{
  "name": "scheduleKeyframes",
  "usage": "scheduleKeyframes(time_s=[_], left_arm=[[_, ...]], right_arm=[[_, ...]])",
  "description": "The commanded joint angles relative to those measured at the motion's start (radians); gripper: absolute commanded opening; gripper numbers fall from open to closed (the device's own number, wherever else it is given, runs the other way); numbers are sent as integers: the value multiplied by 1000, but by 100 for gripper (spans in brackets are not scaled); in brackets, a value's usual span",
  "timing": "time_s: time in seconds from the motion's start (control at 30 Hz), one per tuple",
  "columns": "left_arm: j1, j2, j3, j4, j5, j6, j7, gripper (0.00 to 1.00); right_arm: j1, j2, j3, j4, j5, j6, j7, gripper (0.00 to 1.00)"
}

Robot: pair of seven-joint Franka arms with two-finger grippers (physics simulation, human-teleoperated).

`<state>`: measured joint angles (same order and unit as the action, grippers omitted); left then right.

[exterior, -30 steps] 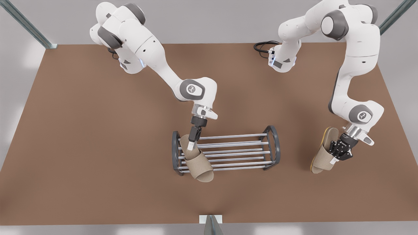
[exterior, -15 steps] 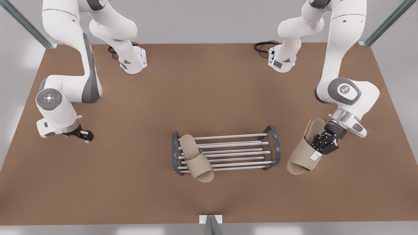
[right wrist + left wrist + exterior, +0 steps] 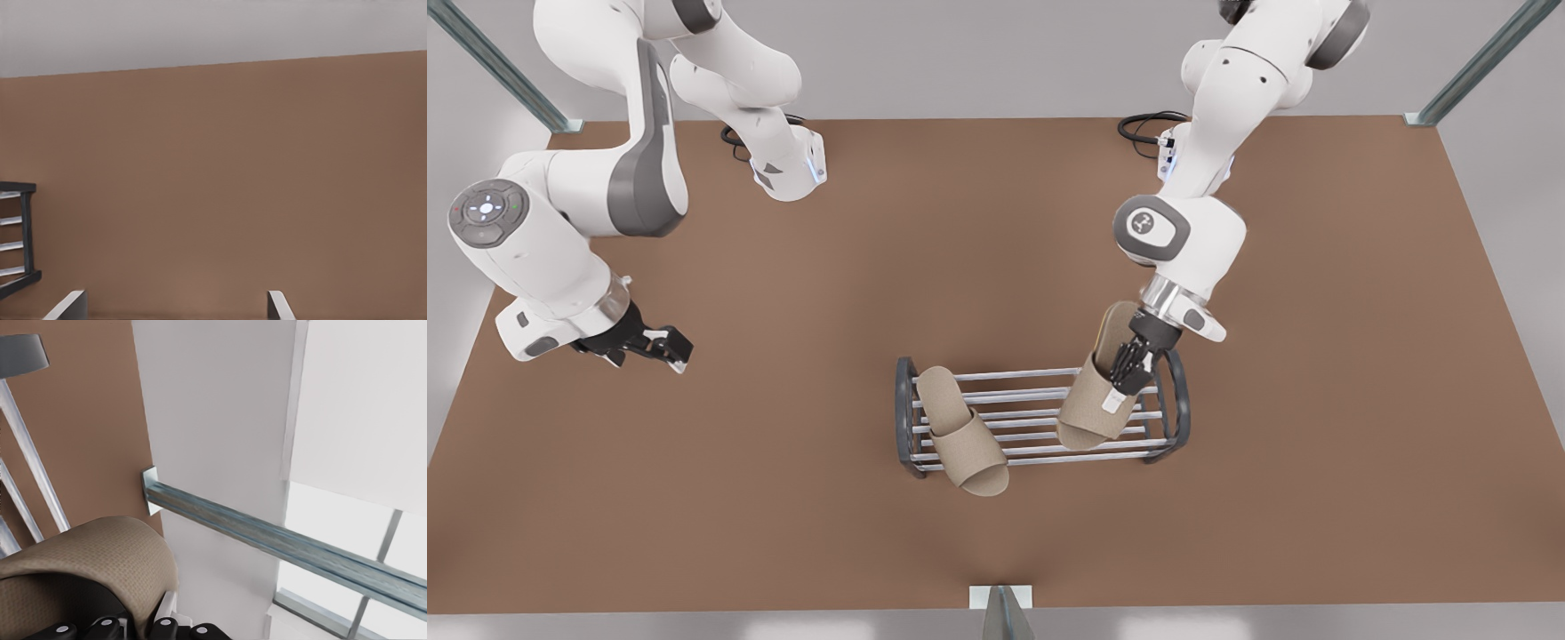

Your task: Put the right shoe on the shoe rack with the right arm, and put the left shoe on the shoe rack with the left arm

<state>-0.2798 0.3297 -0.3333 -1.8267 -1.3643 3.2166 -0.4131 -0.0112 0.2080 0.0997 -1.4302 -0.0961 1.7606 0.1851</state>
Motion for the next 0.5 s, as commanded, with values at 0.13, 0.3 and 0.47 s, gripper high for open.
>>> scheduleKeyframes(time_s=[0.13,0.3,0.47], left_arm=[[-52,48,0,-40,50,98,-162,22],[-81,54,2,-63,45,112,-165,23],[-93,38,2,-103,4,112,-165,23]], right_arm=[[3,4,0,-9,-1,19,-131,100],[0,2,0,-7,1,27,-127,100],[0,4,0,-10,1,28,-128,100]])
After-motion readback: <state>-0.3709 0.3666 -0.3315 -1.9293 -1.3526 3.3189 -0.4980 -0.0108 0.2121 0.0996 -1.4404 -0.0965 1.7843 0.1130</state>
